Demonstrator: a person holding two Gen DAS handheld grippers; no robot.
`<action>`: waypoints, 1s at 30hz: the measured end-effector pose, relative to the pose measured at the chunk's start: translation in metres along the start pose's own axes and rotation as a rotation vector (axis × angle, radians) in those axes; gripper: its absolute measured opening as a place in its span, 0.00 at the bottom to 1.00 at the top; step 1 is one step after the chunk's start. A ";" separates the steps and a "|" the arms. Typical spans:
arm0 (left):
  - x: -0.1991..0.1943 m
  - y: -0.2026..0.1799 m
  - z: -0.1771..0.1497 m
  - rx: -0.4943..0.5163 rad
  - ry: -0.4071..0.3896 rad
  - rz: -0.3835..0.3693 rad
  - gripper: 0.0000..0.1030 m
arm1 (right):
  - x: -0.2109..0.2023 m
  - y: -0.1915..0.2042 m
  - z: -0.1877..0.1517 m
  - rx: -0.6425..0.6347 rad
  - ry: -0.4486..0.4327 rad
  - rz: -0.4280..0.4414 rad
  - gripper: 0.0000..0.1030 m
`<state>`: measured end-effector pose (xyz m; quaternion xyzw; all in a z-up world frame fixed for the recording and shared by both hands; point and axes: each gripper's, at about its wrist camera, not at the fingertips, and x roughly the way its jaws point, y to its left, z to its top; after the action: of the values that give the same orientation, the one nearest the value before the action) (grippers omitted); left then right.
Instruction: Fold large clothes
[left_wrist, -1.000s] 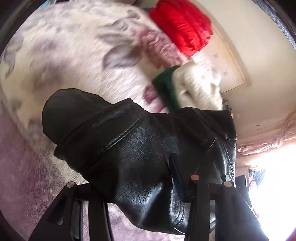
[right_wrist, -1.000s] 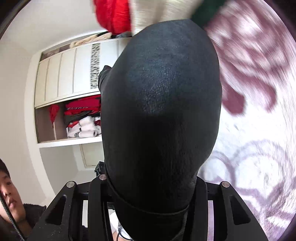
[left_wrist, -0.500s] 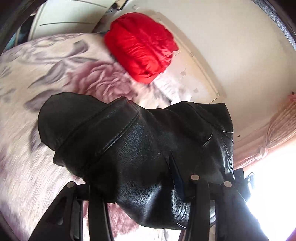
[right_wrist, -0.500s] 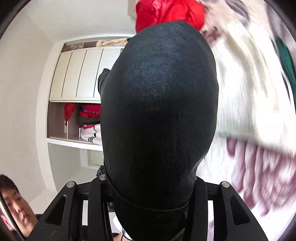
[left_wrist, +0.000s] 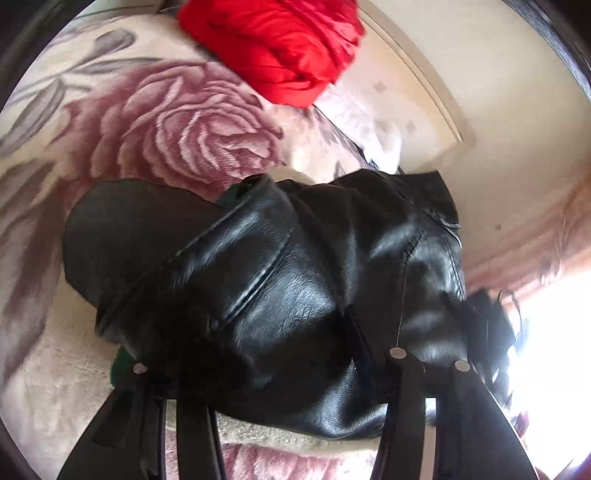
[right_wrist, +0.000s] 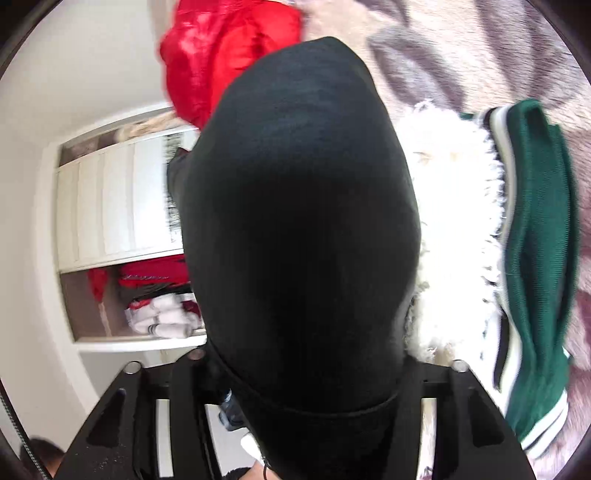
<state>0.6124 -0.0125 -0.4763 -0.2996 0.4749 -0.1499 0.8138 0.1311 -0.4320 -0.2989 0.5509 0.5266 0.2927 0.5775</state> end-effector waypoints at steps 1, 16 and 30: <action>-0.002 -0.004 0.003 0.007 0.017 0.007 0.47 | -0.003 0.009 0.001 -0.021 0.011 -0.063 0.67; -0.067 -0.081 -0.015 0.399 -0.042 0.426 0.96 | 0.002 0.133 -0.156 -0.341 -0.410 -1.256 0.98; -0.202 -0.165 -0.076 0.575 -0.071 0.482 0.98 | -0.015 0.253 -0.357 -0.394 -0.618 -1.385 0.98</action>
<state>0.4517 -0.0596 -0.2626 0.0565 0.4419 -0.0708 0.8925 -0.1441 -0.2727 0.0018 0.0406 0.5041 -0.2128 0.8361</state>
